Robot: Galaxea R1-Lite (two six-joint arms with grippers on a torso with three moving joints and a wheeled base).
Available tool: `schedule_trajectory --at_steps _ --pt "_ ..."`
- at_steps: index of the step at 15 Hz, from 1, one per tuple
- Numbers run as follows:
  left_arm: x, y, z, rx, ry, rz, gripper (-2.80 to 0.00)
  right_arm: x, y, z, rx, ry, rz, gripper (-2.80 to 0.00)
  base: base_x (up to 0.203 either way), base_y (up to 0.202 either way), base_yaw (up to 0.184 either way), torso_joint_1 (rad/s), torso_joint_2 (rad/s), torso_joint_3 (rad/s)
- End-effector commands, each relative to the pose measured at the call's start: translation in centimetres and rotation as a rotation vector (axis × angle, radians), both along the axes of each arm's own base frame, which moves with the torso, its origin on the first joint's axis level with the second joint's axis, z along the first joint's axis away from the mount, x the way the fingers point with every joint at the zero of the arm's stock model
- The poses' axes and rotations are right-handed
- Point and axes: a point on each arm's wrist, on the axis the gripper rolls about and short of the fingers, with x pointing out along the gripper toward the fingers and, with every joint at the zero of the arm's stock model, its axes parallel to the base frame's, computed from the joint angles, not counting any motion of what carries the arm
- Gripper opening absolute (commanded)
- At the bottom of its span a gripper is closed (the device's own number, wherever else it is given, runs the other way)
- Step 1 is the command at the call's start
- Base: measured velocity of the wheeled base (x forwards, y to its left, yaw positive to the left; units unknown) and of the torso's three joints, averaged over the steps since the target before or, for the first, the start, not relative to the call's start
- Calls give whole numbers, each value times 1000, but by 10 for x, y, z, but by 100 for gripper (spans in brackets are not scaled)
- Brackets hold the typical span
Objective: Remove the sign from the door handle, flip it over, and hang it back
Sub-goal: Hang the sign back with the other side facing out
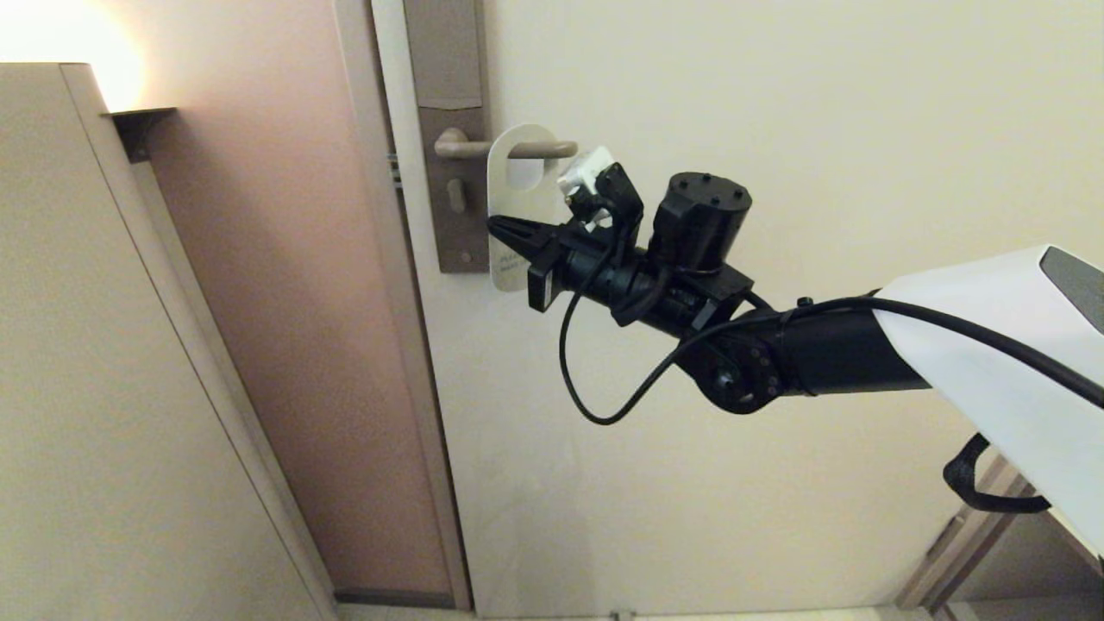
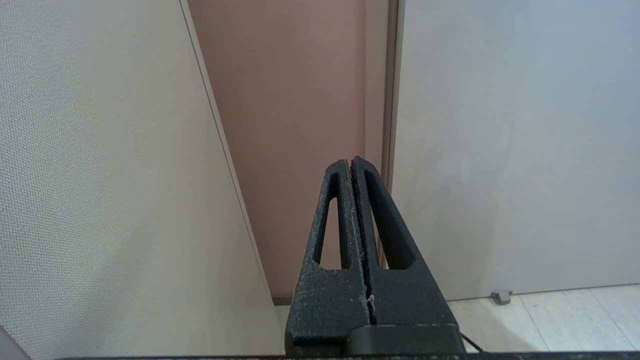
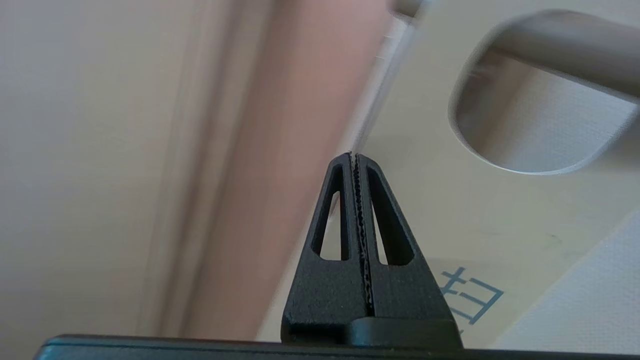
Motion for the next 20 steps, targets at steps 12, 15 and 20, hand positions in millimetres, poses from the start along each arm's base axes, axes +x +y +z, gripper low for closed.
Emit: schedule_trajectory --at_steps 12,15,20 --pt "0 0 0 1 2 0 -280 12 -12 -2 16 -17 -70 -280 0 0 0 0 0 0" --pt "0 0 0 1 2 0 -280 22 -20 -9 15 -7 -130 -280 0 0 0 0 0 0" --pt "0 0 0 1 2 0 -280 27 -6 -14 25 -26 -136 -280 0 0 0 0 0 0"
